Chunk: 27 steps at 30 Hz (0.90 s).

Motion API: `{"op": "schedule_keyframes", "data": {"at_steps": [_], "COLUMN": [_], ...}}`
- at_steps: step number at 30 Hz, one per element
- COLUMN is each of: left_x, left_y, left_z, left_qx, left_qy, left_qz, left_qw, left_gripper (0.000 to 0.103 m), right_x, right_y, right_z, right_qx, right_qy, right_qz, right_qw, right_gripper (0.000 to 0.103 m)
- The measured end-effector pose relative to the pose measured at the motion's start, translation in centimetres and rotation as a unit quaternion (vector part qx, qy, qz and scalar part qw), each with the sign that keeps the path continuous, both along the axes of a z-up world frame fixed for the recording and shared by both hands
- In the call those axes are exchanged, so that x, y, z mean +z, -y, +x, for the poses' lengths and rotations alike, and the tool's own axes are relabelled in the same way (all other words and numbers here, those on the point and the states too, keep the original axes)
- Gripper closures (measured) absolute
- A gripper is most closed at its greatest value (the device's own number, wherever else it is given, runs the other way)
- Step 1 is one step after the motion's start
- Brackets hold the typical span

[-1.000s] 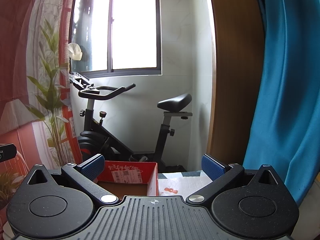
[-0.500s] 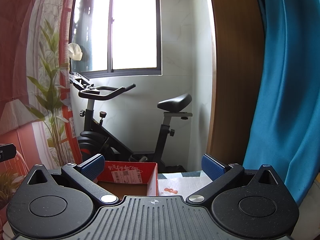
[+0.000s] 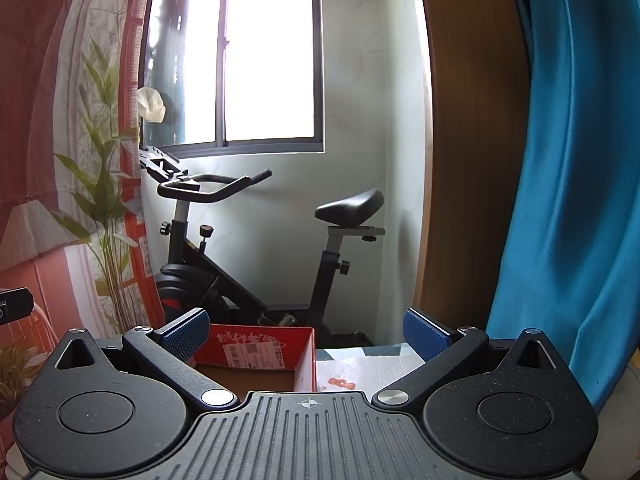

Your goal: Organize soft objects

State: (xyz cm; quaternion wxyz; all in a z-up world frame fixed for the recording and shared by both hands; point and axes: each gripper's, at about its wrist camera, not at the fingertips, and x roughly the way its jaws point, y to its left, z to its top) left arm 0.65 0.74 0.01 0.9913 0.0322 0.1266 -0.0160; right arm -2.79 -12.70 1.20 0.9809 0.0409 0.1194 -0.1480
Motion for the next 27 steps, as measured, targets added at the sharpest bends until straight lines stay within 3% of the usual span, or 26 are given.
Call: {"op": "schedule_keyframes", "data": {"at_steps": [17, 27], "left_x": [0.1, -0.5], "left_y": [0.0, -0.3], "left_z": [-0.1, 0.6], "left_qx": [0.002, 0.008], "left_qy": [-0.002, -0.017], "left_qz": [0.0, -0.004], "left_qw": [1.0, 0.9998], "left_gripper": [0.0, 0.0], "right_x": [0.4, -0.8], "right_y": [0.2, 1.0], "right_z": [-0.5, 0.3], "right_qx": [0.002, 0.016], "right_qy": [0.005, 0.0], "right_qz": [0.005, 0.021], "right_qw": [1.0, 1.0], "right_gripper": [0.0, 0.0]}}
